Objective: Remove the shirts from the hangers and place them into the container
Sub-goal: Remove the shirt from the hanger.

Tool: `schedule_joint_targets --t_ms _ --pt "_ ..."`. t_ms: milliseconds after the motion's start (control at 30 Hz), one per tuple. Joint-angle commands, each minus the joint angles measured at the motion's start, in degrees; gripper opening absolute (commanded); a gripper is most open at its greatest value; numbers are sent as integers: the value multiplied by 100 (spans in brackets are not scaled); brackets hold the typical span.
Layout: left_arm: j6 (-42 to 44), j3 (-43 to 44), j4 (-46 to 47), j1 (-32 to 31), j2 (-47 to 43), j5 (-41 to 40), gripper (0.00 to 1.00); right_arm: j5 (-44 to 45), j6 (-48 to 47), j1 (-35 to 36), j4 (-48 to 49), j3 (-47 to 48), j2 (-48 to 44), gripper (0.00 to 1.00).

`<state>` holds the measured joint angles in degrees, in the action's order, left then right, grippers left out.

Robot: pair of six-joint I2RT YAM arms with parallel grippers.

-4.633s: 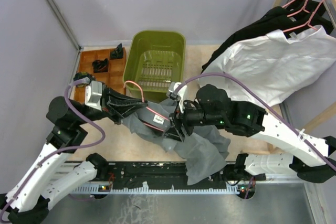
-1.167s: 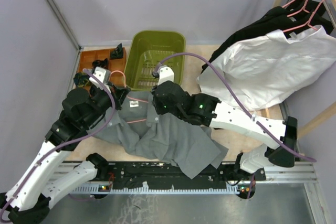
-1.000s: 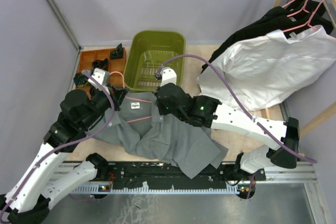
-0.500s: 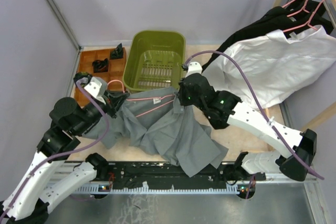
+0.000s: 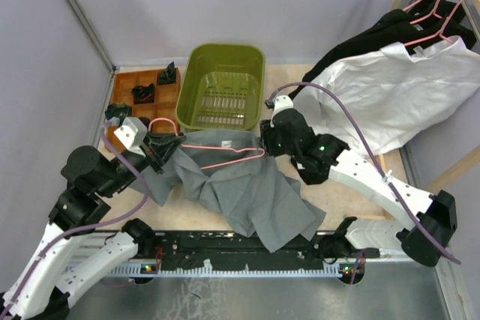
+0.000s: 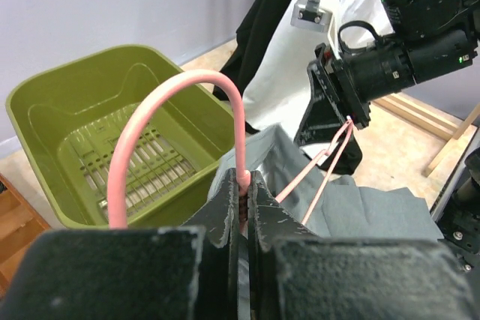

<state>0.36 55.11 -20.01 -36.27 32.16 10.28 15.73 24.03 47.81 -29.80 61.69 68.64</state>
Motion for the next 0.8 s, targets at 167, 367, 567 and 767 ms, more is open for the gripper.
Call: schedule_joint_targets --t_ms 167,367,567,767 --pt "97 64 331 6 -123 -120 0 -1470 -1669 -142 1174 -910 -1688 56" --pt "138 31 384 6 -30 87 0 -1674 -2632 -141 1342 -1113 -2770 58" --pt "156 17 539 5 176 716 0 -2865 -2633 -140 1534 -791 -2842 70" --pt "27 107 630 6 509 1628 0 -4687 -2058 -34 1823 -637 -2041 71"
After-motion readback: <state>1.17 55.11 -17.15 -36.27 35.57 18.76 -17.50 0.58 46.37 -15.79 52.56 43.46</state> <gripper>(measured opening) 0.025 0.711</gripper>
